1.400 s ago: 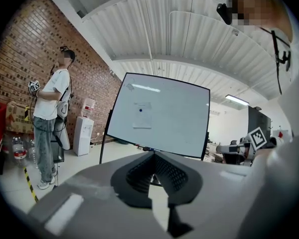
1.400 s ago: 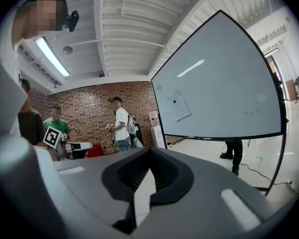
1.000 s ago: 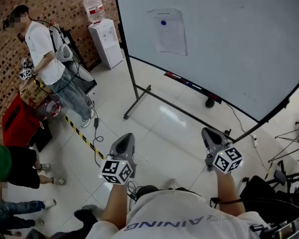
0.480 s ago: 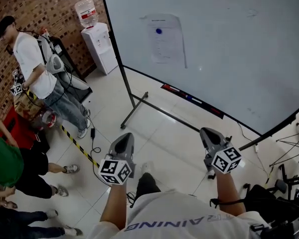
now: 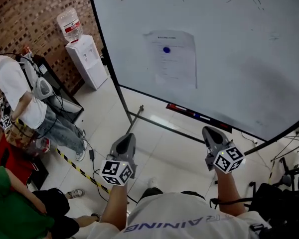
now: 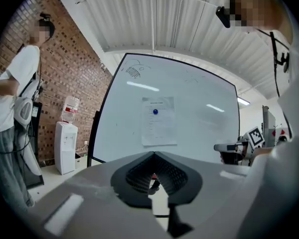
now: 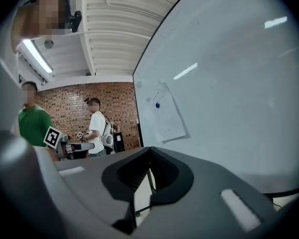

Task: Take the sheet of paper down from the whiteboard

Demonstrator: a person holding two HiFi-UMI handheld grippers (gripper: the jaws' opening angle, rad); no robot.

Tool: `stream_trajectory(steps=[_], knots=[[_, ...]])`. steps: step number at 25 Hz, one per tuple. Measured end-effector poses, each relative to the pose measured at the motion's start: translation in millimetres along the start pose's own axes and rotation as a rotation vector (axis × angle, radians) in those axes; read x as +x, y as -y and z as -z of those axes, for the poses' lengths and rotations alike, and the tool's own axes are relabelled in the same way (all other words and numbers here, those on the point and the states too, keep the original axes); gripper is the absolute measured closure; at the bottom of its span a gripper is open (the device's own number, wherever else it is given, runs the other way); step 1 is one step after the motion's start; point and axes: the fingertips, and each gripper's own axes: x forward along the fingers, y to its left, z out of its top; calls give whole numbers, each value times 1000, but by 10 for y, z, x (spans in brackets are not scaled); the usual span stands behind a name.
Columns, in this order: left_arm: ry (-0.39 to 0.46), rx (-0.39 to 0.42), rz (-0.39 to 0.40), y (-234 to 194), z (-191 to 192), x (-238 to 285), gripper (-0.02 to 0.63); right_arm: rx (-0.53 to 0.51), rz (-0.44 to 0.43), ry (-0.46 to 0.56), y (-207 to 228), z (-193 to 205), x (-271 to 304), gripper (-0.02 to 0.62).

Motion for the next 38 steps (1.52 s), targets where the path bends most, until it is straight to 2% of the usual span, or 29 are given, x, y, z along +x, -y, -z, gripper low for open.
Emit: stream_trajectory(steps=[4, 8, 16, 27, 32, 38], knots=[[-10, 22, 47, -361, -128, 244, 604, 1, 42, 8, -43, -40, 352, 588], [-5, 27, 98, -458, -209, 518, 604, -12, 68, 6, -7, -105, 521, 588], [18, 45, 196, -319, -391, 1215, 604, -29, 134, 71, 407, -399, 650, 588], [60, 122, 245, -12, -874, 2197, 604, -13, 152, 139, 1040, -737, 721, 588], [60, 132, 281, 34, -961, 2428, 604, -25, 163, 145, 1091, -805, 823, 588], [48, 134, 341, -7, -1045, 2704, 604, -37, 235, 175, 1127, -965, 883, 588]])
